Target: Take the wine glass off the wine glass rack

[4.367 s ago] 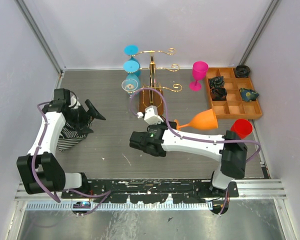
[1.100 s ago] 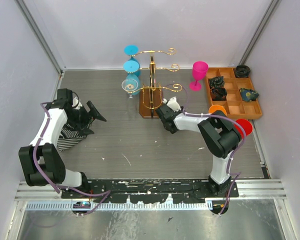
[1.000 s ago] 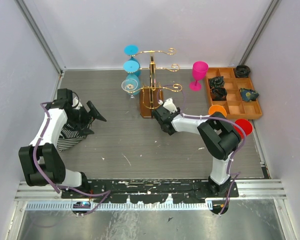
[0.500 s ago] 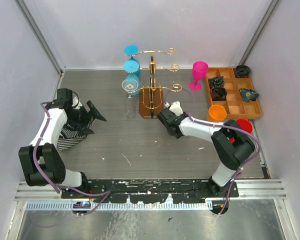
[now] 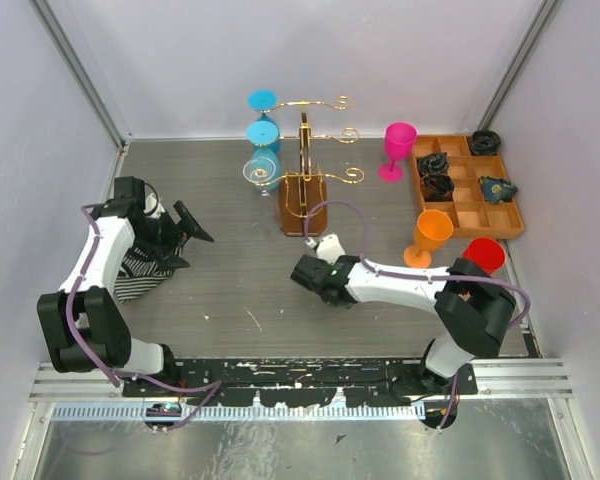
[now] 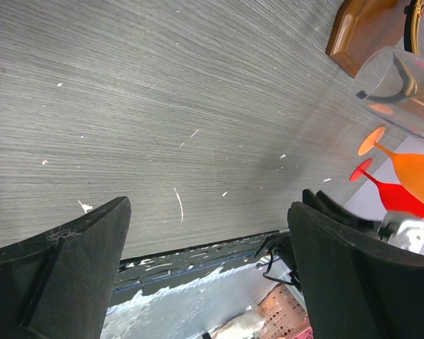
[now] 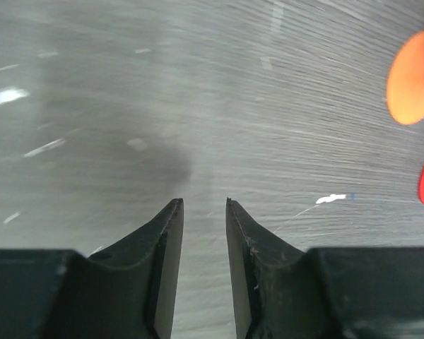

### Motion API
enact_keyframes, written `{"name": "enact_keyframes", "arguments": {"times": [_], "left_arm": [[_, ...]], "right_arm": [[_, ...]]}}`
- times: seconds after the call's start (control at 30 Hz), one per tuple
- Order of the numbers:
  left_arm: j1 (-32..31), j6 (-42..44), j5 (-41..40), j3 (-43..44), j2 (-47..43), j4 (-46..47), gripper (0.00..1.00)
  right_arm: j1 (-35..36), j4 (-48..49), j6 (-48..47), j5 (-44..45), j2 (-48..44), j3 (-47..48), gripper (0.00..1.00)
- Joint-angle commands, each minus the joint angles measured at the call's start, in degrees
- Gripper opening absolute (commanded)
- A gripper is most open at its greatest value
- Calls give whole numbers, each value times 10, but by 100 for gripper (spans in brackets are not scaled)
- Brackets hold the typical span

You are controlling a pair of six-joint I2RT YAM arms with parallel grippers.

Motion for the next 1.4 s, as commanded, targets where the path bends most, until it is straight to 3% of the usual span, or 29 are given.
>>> {"name": "enact_keyframes", "arguments": {"times": [0.0, 0.13, 0.27, 0.47, 0.77, 1.03, 1.37], "left_arm": [[2, -5, 15, 8, -11, 6, 100], [2, -15, 27, 7, -13, 13, 100], [2, -19, 27, 5, -21, 16, 100], [-4, -33, 15, -1, -56, 29, 99], [-11, -57, 19, 2, -116, 40, 100], [-12, -73, 32, 21, -117, 59, 100], [-13, -89, 42, 24, -119, 68, 100]], "right_arm": [[68, -16, 27, -28, -44, 100, 36], [81, 48, -28, -101, -84, 185, 36], [73, 49, -69, -112, -83, 292, 42], [-43, 65, -62, -296, -40, 422, 48], [-143, 67, -54, -417, 38, 555, 49], [-191, 68, -49, -448, 97, 599, 48], [-209, 116, -42, -501, 116, 580, 49]]}}
